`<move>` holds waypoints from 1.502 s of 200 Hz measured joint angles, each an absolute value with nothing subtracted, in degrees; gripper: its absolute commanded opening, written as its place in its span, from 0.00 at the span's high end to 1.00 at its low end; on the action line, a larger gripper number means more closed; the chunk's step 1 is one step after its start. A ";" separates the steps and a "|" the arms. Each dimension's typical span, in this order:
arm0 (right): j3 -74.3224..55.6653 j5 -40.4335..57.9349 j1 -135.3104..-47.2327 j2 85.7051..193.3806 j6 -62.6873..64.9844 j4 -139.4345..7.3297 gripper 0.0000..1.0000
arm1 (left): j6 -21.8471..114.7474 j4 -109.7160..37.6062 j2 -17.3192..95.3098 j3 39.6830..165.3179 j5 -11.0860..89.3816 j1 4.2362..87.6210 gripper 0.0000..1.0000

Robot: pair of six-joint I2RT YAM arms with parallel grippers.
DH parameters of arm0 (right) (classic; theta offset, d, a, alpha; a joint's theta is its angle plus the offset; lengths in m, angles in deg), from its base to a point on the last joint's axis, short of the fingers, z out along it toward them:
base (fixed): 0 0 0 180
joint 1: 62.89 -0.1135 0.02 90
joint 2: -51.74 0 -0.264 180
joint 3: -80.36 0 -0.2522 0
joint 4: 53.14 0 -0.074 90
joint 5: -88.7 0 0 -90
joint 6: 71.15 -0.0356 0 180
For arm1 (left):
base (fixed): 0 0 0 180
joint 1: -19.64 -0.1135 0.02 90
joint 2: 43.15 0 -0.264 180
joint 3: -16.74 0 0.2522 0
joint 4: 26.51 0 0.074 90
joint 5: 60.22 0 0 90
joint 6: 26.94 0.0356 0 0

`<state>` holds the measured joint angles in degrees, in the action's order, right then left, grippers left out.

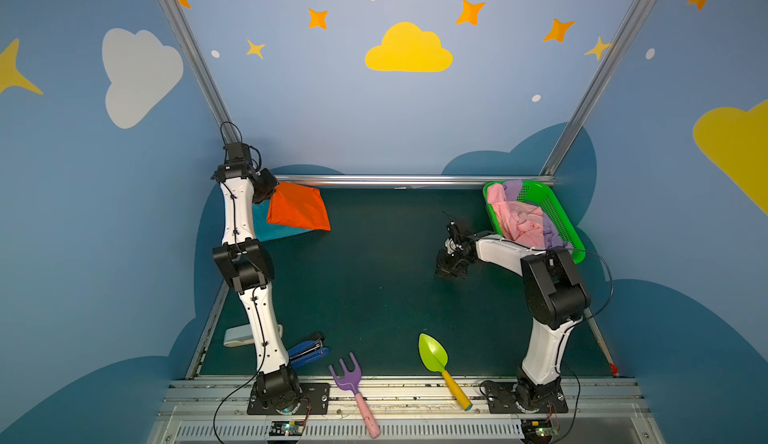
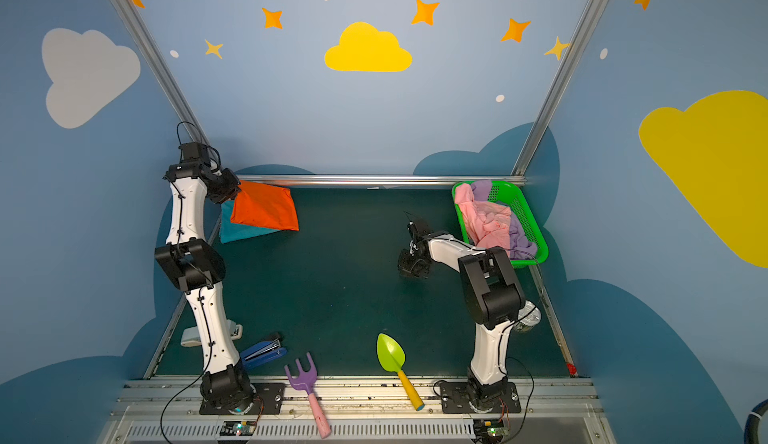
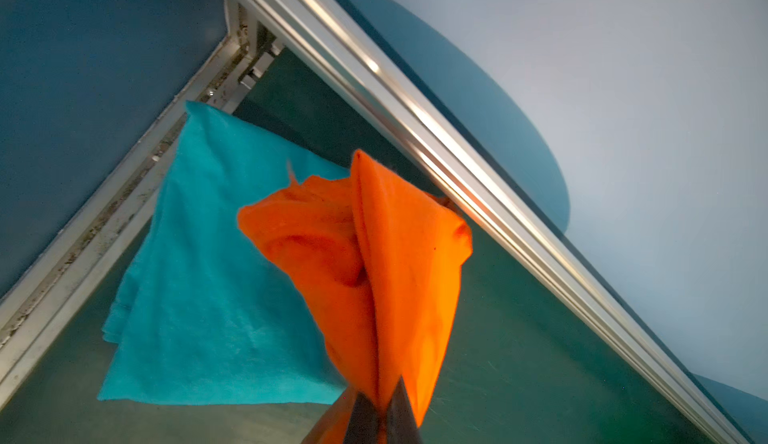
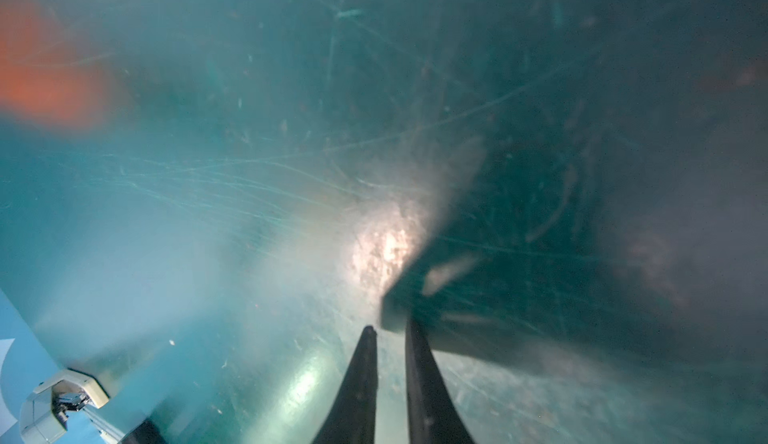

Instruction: Fold and stack the t-shirts

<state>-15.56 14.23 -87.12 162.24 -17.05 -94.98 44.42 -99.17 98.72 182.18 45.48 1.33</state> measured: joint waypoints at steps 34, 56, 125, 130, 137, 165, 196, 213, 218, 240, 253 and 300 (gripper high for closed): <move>-14.84 14.60 -87.18 162.83 -17.16 -95.00 0.85 | 45.25 -97.79 103.98 181.70 42.68 0.77 0.84; -14.81 14.60 -87.25 162.85 -17.16 -95.00 0.85 | 44.77 -97.53 107.57 181.50 38.97 0.50 0.84; -14.81 14.62 -87.27 162.90 -17.29 -94.93 0.87 | 37.39 -100.63 105.45 177.96 20.13 0.28 0.66; -14.81 14.64 -87.27 162.90 -17.31 -94.93 0.87 | 37.04 -100.83 104.35 176.82 18.99 0.35 0.65; -14.84 14.64 -87.29 162.90 -17.36 -94.91 0.87 | 36.73 -100.81 102.78 175.25 17.57 0.48 0.63; -15.05 14.75 -87.44 162.85 -17.38 -94.39 0.87 | 35.96 -101.29 97.19 172.34 12.06 1.88 0.62; -16.23 14.10 -87.99 161.93 -17.25 -93.25 0.87 | 35.81 -101.20 92.55 171.77 10.16 4.68 0.65; -17.26 12.63 -88.87 160.64 -16.79 -93.23 0.89 | 35.79 -98.51 87.92 166.02 11.56 6.08 0.64; -17.52 12.15 -89.04 160.10 -16.51 -93.23 0.89 | 35.79 -96.90 85.58 162.64 12.54 6.56 0.62; -19.12 9.42 -89.85 155.64 -14.71 -92.97 0.88 | 35.22 -88.68 74.56 146.16 16.04 8.02 0.51; -19.86 7.36 -90.09 151.20 -13.14 -92.55 0.87 | 34.72 -83.58 67.00 136.50 17.66 8.74 0.42; -24.37 -2.91 -90.40 127.62 -6.23 -88.53 0.51 | 32.27 -65.88 37.30 107.86 17.18 14.25 0.00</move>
<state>-24.37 -2.91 -90.40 127.62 -6.23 -88.53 32.27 -65.88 37.30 107.86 17.18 14.25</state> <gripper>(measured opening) 0.397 0.894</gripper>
